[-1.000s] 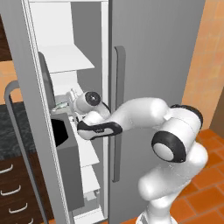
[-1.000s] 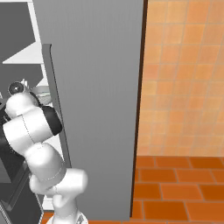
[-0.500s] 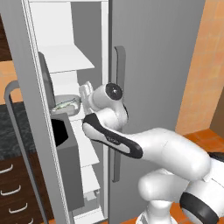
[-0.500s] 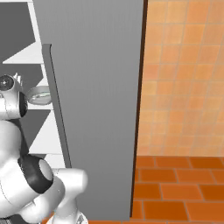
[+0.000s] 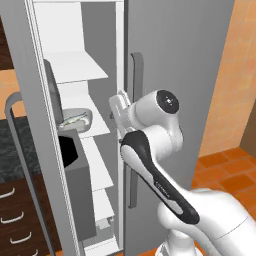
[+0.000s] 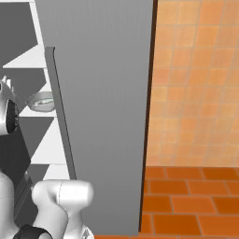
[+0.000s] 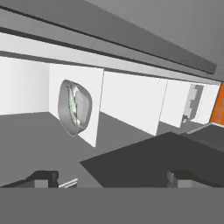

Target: Take the meat container that has the fish and place it on the second highest rack of the freezer. Then take the vegetable container that has the sweet potatos and place it on the highest rack of the freezer.

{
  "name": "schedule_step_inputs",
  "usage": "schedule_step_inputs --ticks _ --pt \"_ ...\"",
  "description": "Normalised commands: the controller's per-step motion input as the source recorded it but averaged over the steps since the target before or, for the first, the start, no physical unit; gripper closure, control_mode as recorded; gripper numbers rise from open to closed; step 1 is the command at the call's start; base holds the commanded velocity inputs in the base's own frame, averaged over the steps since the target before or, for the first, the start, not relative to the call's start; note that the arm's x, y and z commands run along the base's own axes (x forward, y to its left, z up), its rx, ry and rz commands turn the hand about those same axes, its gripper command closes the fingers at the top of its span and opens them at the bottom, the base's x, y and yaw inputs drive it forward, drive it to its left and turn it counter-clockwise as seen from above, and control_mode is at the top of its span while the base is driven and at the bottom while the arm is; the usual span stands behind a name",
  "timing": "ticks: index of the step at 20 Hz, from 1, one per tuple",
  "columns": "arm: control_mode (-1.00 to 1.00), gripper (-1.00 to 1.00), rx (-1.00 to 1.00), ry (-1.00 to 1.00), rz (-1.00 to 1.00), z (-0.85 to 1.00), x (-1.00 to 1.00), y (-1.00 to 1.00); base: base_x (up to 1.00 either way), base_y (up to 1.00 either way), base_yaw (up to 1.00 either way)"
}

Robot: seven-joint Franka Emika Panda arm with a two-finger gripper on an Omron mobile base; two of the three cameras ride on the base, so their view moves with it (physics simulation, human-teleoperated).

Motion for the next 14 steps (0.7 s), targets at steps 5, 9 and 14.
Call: schedule_step_inputs --ticks 5,9,14 --pt "-1.00 -1.00 -0.14 0.00 0.05 0.10 -1.00 -0.70 0.00 0.00 0.00" --pt "-1.00 -1.00 -0.04 0.00 0.05 0.14 -0.97 -0.94 0.00 0.00 0.00" --pt "-1.00 -1.00 0.04 0.05 0.00 0.07 -0.21 -0.70 0.00 0.00 0.00"
